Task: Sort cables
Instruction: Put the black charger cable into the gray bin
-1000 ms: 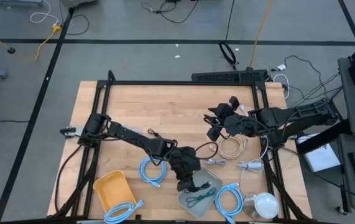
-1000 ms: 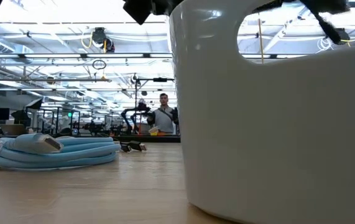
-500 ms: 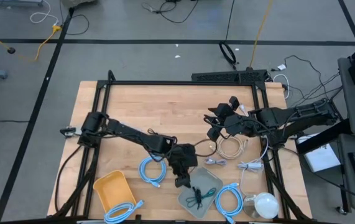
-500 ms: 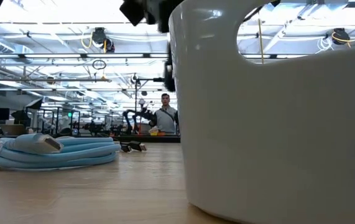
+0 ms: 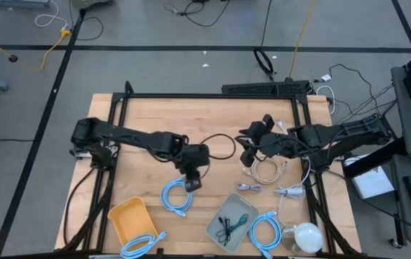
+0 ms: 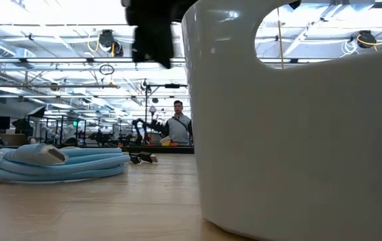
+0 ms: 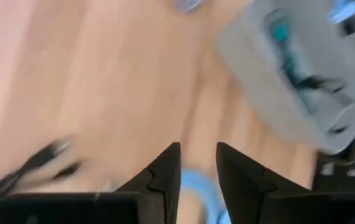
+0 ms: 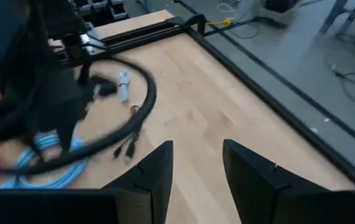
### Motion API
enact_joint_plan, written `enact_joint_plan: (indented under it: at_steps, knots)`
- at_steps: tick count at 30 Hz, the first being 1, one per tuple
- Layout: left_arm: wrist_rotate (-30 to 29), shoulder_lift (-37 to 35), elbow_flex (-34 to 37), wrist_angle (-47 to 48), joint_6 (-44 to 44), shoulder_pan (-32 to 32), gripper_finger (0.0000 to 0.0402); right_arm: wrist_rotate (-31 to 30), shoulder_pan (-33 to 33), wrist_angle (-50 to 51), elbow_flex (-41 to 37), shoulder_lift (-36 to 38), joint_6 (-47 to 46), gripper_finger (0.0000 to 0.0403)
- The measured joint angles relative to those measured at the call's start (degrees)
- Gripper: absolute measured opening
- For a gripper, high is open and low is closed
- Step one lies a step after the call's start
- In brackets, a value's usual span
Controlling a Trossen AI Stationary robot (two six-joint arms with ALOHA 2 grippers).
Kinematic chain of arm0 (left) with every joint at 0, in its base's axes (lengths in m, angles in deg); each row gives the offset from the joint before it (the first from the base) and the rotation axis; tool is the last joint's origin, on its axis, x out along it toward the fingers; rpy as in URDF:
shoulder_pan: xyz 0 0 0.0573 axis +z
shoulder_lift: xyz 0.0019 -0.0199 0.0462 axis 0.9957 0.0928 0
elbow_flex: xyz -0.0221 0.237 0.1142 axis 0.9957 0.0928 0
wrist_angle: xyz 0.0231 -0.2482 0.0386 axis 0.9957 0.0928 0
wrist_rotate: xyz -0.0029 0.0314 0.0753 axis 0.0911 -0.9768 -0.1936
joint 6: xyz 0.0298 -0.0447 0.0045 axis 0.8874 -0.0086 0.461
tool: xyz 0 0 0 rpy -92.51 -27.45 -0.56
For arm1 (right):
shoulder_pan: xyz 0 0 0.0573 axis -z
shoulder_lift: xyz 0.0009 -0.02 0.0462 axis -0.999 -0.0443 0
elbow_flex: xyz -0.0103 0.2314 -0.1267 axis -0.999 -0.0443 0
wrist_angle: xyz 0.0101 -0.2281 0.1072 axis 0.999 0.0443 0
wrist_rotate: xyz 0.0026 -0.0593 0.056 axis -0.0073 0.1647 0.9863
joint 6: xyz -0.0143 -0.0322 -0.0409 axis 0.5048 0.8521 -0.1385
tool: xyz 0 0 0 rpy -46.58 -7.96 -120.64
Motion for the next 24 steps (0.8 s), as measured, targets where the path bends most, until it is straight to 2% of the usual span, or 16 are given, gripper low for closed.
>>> enact_joint_plan:
  at_steps: [3, 6, 9, 13, 16, 20, 24]
  knots:
    - [-2.3, -2.0, 0.0, 6.4, -0.2, -0.1, 0.0118, 0.4, 0.0, -0.6, -1.3, 0.0, -1.1, 0.0134]
    - [-4.9, -4.3, 0.0, 9.2, -0.7, -1.1, 0.0137, 5.0, 0.2, -2.8, -4.6, 0.0, -2.1, 0.0134]
    - [-8.3, -6.9, 0.0, 11.2, -1.7, -2.3, 0.0155, 10.0, 0.5, -9.4, -9.6, 0.0, -4.4, 0.0134]
    - [-11.9, -10.2, 0.0, 14.7, -4.1, -2.6, 0.0169, 11.3, 0.5, -20.2, -16.7, -0.3, -5.9, 0.0134]
    - [-13.6, -12.8, 0.0, 15.8, -6.4, -2.9, 0.0169, 14.0, 2.3, -26.3, -19.9, -3.2, -5.8, 0.0134]
    - [-16.2, -16.0, 0.0, 15.1, -9.7, -3.5, 0.0161, 20.2, 5.7, -28.1, -18.4, -10.8, -5.1, 0.0134]
    - [-18.5, -18.0, 0.0, 14.3, -11.9, -4.1, 0.0155, 28.7, 8.4, -29.3, -11.0, -21.6, -3.2, 0.0134]
